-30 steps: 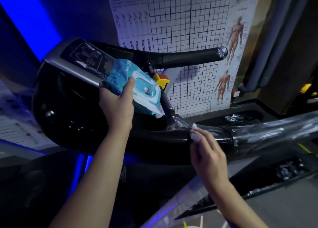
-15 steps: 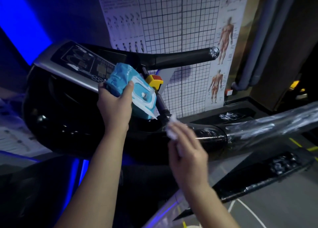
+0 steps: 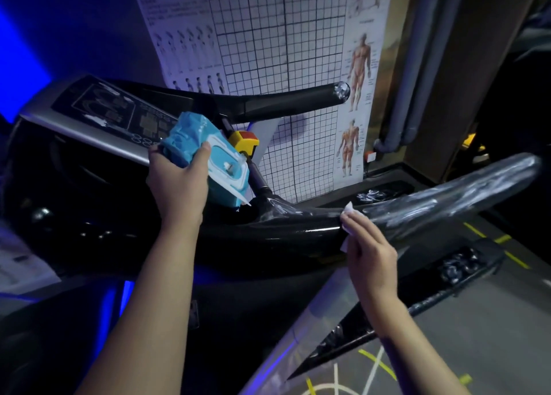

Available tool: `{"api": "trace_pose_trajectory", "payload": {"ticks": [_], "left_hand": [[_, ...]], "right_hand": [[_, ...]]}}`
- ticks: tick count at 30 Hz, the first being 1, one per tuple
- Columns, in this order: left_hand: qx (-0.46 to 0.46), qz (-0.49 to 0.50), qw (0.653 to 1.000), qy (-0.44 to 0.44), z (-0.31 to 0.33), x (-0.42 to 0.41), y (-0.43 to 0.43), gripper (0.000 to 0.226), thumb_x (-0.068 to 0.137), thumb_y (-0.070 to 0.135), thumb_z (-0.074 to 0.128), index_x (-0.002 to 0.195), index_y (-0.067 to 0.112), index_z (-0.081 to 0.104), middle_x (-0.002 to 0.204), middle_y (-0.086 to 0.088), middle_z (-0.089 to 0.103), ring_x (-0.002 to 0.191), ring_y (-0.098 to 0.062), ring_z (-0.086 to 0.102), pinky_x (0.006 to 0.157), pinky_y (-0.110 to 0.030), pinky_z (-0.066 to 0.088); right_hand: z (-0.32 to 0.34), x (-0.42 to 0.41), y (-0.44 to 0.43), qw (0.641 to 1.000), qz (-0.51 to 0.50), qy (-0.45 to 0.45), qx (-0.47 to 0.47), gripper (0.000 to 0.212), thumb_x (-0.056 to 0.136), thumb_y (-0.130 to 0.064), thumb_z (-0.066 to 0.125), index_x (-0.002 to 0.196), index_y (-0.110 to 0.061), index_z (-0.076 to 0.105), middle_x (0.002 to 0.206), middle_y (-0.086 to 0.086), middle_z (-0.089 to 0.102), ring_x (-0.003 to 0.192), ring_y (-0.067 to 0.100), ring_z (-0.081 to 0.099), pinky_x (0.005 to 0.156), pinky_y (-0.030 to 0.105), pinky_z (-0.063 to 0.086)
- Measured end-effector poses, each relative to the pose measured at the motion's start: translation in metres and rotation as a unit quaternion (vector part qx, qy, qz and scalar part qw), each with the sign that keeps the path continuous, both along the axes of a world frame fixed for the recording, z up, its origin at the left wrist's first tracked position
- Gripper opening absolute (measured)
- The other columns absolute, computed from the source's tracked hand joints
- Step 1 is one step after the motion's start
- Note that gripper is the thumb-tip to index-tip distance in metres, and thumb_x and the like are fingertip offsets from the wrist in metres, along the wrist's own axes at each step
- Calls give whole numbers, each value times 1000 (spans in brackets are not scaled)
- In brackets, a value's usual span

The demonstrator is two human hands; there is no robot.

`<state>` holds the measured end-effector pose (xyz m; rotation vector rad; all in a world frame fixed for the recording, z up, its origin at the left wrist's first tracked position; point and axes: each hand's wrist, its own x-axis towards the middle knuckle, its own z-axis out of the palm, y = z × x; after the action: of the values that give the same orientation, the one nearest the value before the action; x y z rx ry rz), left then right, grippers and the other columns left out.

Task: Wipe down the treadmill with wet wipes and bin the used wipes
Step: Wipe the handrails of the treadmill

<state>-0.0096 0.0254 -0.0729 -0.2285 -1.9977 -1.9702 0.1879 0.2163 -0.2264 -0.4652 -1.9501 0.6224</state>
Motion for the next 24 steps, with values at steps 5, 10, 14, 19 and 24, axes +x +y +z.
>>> {"api": "trace_pose_trajectory", "payload": {"ticks": [5,10,14,19,24], "left_hand": [[-7,2,1000,-4,1,1,0,50,87,32,85,127,23,57,118,6,66,91,1,67,77,-18,55],[-14,0,1000,2,1,1,0,47,87,30,85,123,23,57,117,5,68,88,5,66,70,-10,53],[-16,-4,1000,3,0,2,0,45,87,30,85,120,24,55,118,5,68,91,-1,69,69,-10,54],[-25,1,1000,11,0,2,-1,46,87,32,85,122,22,57,115,6,68,88,1,67,67,-7,52],[-15,10,1000,12,1,2,-1,41,88,30,84,116,26,53,113,5,67,85,7,64,69,-9,51]], "right_hand": [[28,2,13,998,-46,-15,-30,34,82,18,59,101,-2,78,111,5,75,96,17,72,93,11,47],[51,-10,-5,999,-23,36,-30,37,80,15,57,100,-6,78,110,1,74,98,8,68,93,13,48],[45,-26,-26,993,75,-85,36,40,78,13,57,104,-8,78,111,0,72,91,20,71,83,33,58],[48,-12,7,987,-24,-157,-25,37,78,13,57,97,-9,80,102,4,73,88,28,71,79,37,58],[73,-25,-9,996,-2,-93,11,36,76,14,57,92,-8,80,96,2,73,83,17,68,85,18,52]]}}
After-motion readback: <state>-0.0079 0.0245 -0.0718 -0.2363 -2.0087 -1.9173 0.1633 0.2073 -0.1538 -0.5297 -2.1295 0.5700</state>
